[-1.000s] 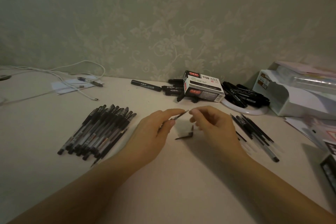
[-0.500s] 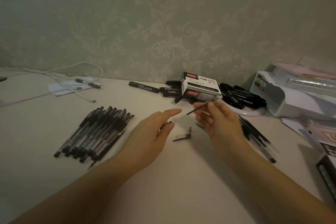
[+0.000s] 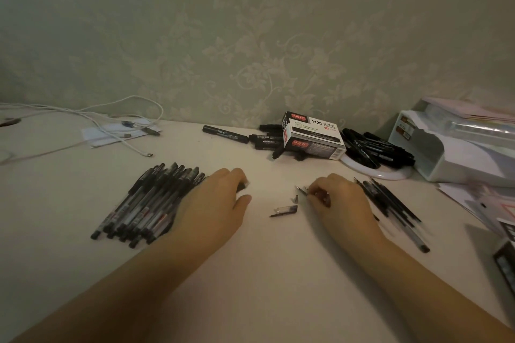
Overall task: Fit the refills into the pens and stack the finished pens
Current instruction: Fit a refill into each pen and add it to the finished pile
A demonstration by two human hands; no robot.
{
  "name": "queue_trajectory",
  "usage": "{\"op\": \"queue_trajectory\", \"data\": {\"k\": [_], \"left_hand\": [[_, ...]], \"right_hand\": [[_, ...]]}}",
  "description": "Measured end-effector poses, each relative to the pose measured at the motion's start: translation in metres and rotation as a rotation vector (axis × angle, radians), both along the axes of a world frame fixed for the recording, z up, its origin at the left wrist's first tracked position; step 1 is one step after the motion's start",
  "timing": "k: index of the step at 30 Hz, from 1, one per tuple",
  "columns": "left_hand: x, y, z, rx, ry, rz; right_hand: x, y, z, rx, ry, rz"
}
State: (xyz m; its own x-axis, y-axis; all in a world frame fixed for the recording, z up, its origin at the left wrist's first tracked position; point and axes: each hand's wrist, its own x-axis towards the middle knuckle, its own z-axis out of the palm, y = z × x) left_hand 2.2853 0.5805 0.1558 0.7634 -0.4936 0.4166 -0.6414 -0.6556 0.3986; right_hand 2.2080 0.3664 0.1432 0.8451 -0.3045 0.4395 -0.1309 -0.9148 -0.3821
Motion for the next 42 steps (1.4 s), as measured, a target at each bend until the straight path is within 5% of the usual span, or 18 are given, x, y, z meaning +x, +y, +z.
{"op": "queue_trajectory", "data": {"k": [8, 24, 29, 34, 37, 42], "left_hand": [[0.015, 0.031, 0.025, 0.345, 0.026, 0.414], [0.017, 0.027, 0.021, 0.495, 0.107, 0.322], [0.02, 0.015, 0.017, 0.154, 0.28, 0.167], [0.015, 0.003, 0.015, -0.446, 0.768, -0.039], [0.004, -0.005, 0.012, -0.623, 0.941, -0.127], [-0.009, -0.01, 0.012, -0.682, 0.948, -0.207]], "right_hand": [[-0.002, -0.003, 0.001, -0.01, -0.024, -0.051], [-0.003, 0.01, 0.005, 0.058, -0.206, 0.041], [-0.005, 0.034, 0.017, 0.528, -0.309, 0.185], [-0.009, 0.068, 0.011, 1.088, 0.101, 0.39], [-0.009, 0.072, 0.008, 1.093, 0.191, 0.48], [-0.006, 0.067, 0.009, 1.213, 0.117, 0.472]]}}
